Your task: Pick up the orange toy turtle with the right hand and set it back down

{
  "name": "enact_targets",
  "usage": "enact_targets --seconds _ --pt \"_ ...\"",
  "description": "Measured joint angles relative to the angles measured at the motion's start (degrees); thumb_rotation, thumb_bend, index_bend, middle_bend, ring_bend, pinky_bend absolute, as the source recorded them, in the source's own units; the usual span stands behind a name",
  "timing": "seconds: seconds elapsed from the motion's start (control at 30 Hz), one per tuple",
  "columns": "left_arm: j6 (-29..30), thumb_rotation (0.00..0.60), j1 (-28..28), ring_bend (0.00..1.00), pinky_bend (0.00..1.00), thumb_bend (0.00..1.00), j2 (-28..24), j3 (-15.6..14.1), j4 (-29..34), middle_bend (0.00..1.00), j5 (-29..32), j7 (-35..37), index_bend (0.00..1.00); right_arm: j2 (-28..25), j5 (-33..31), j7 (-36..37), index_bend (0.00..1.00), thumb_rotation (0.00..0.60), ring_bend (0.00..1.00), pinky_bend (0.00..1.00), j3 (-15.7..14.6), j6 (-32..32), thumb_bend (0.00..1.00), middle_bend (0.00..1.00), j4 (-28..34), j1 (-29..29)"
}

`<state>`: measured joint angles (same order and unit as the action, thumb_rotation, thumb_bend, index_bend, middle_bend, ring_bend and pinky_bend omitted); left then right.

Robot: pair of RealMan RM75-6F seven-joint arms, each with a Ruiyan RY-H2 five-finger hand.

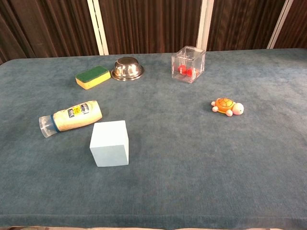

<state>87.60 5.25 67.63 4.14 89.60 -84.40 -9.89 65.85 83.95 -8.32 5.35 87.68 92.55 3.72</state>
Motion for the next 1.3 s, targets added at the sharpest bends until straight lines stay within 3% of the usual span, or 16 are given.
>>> enact_targets --seconds 0.27,0.33,0.37,0.43,0.5,0.6,0.67,0.77,1.03,1.3 --pt "-0.84 0.6 0.03 0.05 0.35 0.43 -0.53 -0.29 0.44 0.0 0.36 1.17 0.04 0.33 0.29 0.46 0.06 0.6 0.01 0.15 -0.28 -1.54 0.02 0.0 -0.62 0.73" --pt "-0.9 0.6 0.06 0.05 0.35 0.43 -0.56 -0.28 0.35 0.0 0.33 1.6 0.04 0.59 0.82 1.19 0.08 0.6 0.1 0.16 -0.34 -1.77 0.02 0.03 -1.27 1.02" --pt "-0.99 0.6 0.12 0.05 0.35 0.43 -0.52 -0.24 0.16 0.0 0.33 1.86 0.04 0.75 1.07 1.38 0.11 0.6 0.2 0.19 -0.34 -1.82 0.02 0.06 -1.71 1.17" --pt "-1.36 0.6 0.28 0.05 0.35 0.43 -0.41 -0.2 -0.14 0.0 0.43 2.04 0.05 1.41 1.72 2.01 0.15 0.6 0.4 0.36 -0.19 -1.78 0.02 0.13 -3.03 1.6" --pt "-1.91 0.6 0.44 0.05 0.35 0.43 -0.34 -0.25 -0.29 0.0 0.56 2.16 0.05 2.55 2.18 3.22 0.23 0.6 0.61 0.62 0.24 -1.51 0.02 0.22 -4.76 2.08" --pt "-2.61 0.6 0.64 0.05 0.35 0.43 -0.47 -0.47 0.03 0.0 0.66 2.11 0.05 4.67 2.32 5.02 0.34 0.6 0.79 0.79 1.2 -1.46 0.02 0.28 -7.98 3.12" --pt "-2.61 0.6 0.8 0.05 0.35 0.43 -0.52 -0.49 0.22 0.0 0.45 1.92 0.05 5.64 2.08 5.73 0.37 0.6 0.84 0.84 1.76 -2.39 0.02 0.29 -9.92 4.2" --pt "-2.59 0.6 0.89 0.05 0.35 0.43 -0.31 -0.5 -0.03 0.0 0.32 1.71 0.05 6.39 1.2 6.51 0.41 0.6 0.88 0.88 2.55 -6.18 0.02 0.31 -11.53 6.57" --pt "-3.0 0.6 0.71 0.05 0.35 0.43 -0.57 -0.6 0.3 0.0 1.16 2.16 0.05 9.81 -0.69 12.25 0.5 0.6 0.93 0.93 3.69 -23.92 0.06 0.35 -18.39 17.21" --pt "-3.42 0.6 0.78 0.05 0.35 0.43 -0.5 -0.68 0.18 0.0 1.37 2.23 0.05 19.31 -2.03 13.41 0.53 0.6 0.93 0.93 4.99 -29.09 0.15 0.37 -29.84 24.79"
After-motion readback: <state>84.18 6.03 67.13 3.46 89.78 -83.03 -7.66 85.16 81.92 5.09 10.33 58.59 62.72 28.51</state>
